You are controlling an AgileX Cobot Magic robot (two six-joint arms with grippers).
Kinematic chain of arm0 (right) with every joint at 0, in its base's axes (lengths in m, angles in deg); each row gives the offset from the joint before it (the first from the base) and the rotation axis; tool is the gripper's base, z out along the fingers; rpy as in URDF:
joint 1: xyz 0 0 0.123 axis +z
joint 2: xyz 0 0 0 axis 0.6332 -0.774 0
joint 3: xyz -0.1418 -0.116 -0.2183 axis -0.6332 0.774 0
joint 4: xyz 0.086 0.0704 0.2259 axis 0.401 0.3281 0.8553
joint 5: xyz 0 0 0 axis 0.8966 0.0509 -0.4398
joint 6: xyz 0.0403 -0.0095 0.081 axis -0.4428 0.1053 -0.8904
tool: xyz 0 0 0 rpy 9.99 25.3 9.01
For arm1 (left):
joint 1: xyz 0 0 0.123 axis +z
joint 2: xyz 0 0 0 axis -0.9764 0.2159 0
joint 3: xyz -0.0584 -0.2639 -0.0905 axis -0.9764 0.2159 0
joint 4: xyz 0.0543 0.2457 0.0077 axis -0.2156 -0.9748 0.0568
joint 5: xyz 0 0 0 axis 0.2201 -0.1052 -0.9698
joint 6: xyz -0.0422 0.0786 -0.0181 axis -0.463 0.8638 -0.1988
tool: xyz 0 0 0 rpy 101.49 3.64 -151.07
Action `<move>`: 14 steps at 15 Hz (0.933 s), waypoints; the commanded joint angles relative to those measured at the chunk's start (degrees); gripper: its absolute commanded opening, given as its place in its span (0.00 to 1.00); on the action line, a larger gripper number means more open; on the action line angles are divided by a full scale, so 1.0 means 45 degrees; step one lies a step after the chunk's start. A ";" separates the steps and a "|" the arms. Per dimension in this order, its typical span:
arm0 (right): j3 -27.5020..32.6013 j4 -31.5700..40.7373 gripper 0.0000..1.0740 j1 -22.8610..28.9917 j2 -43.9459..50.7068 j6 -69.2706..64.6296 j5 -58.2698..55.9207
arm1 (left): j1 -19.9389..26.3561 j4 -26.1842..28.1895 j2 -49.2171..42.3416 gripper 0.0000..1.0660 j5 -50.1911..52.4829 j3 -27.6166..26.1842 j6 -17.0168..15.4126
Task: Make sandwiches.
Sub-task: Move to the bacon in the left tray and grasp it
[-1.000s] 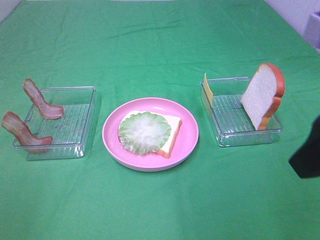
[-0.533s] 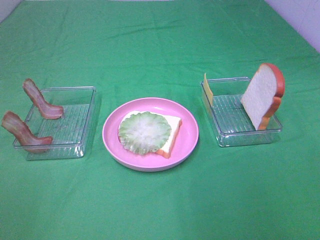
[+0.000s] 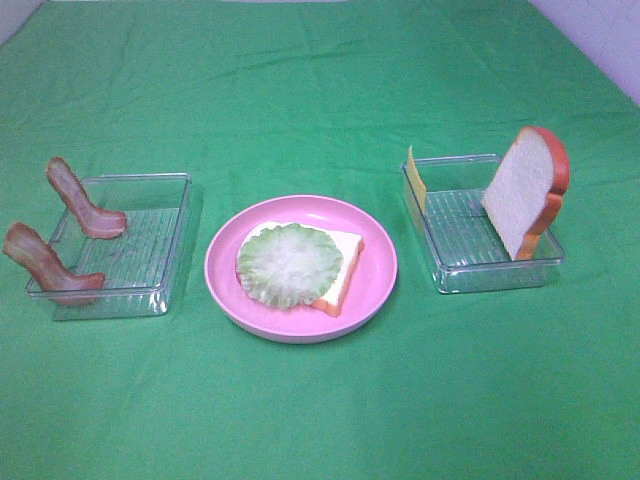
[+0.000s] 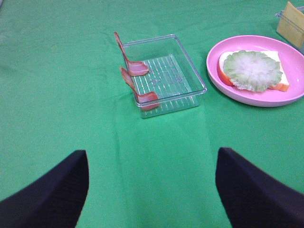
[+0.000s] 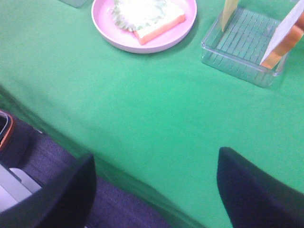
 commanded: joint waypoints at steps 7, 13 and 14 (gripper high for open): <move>0.0076 -0.0051 0.63 0.0025 0.2266 0.0153 0.0178 | -0.0064 -0.1120 0.7194 0.66 0.0522 -0.3221 -0.3425; 0.0255 -0.0076 0.63 0.0025 0.2266 0.0115 0.0458 | -0.0064 -0.1146 1.4770 0.66 0.0395 -0.5793 -0.3731; 0.0255 -0.0076 0.63 0.0025 0.2266 0.0115 0.0458 | -0.0064 -0.1159 1.6005 0.66 0.0318 -0.6239 -0.3718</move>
